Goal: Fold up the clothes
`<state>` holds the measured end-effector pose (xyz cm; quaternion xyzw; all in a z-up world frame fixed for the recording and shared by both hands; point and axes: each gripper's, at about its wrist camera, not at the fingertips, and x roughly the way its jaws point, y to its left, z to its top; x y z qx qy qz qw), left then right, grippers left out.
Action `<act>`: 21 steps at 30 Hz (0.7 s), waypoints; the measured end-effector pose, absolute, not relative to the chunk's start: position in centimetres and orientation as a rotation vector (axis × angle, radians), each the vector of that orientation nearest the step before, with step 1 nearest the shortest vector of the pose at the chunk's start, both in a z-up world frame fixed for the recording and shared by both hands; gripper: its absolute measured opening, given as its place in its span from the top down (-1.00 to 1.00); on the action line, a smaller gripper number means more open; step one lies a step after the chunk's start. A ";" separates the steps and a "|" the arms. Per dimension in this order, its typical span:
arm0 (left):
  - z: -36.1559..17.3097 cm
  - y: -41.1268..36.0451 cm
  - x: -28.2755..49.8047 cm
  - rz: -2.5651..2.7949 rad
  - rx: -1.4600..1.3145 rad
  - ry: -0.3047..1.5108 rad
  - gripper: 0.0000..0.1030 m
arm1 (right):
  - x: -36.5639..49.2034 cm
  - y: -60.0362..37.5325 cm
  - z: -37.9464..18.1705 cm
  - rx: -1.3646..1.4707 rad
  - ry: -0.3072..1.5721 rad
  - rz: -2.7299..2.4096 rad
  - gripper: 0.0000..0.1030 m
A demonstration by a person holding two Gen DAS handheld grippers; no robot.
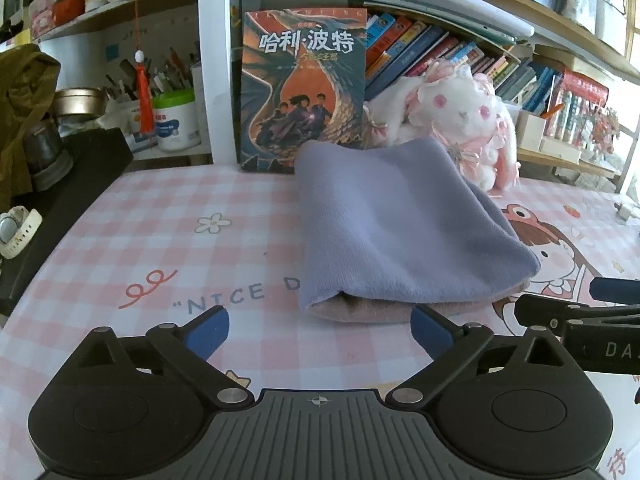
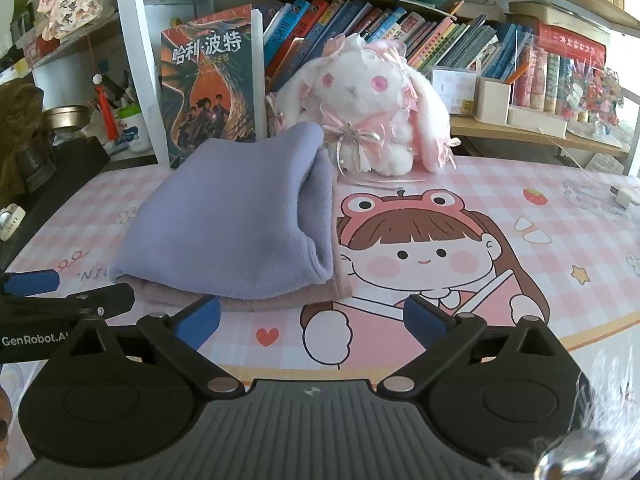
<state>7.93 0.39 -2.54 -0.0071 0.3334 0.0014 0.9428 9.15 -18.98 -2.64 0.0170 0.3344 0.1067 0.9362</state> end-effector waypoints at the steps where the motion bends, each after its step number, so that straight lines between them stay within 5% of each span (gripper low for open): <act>1: -2.5 0.3 7.9 0.002 -0.010 0.680 -0.92 | 9.1 -19.0 -2.6 0.034 0.684 0.215 -0.95; 21: -2.4 0.3 7.5 -0.004 -0.008 0.682 -0.92 | 8.7 -18.6 -2.7 0.030 0.704 0.213 -0.97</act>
